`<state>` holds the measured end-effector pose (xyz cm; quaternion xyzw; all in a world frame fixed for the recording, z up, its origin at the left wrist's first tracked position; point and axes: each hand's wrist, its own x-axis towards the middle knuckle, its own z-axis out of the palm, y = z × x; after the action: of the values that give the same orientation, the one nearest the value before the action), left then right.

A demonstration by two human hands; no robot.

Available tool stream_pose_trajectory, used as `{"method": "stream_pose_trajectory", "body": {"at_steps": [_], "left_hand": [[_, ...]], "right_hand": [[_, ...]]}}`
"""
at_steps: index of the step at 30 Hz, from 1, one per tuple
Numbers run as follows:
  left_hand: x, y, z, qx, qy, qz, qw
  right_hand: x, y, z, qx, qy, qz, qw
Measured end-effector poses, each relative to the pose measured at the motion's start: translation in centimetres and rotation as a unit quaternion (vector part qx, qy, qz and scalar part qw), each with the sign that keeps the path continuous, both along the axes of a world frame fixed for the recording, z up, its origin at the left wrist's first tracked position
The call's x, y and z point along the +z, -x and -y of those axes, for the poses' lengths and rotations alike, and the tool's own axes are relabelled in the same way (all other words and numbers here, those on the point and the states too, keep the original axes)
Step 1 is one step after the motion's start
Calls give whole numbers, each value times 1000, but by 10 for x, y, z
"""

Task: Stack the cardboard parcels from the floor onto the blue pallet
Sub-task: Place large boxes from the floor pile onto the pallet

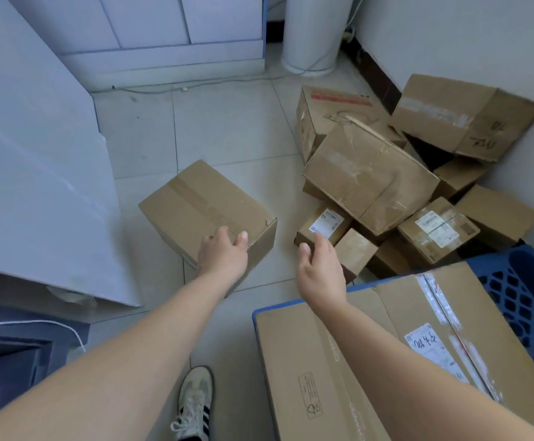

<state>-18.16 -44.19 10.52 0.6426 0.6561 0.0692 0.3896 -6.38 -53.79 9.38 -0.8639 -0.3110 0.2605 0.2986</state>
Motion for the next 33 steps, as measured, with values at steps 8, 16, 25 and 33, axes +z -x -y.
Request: {"method": "stream_pose_trajectory", "body": {"at_steps": [8, 16, 25, 33], "left_hand": [[-24, 3, -107, -20, -2, 0, 1000], [-87, 9, -209, -58, 34, -27, 997], [-133, 28, -281, -101, 47, -72, 991], [-177, 42, -332, -133, 38, -107, 985]], "right_hand": [[-18, 7, -92, -20, -10, -16, 1000], [-82, 24, -170, -103, 25, -42, 993], [-121, 42, -220, -166, 52, -39, 984], [-167, 51, -223, -208, 65, -34, 975]]}}
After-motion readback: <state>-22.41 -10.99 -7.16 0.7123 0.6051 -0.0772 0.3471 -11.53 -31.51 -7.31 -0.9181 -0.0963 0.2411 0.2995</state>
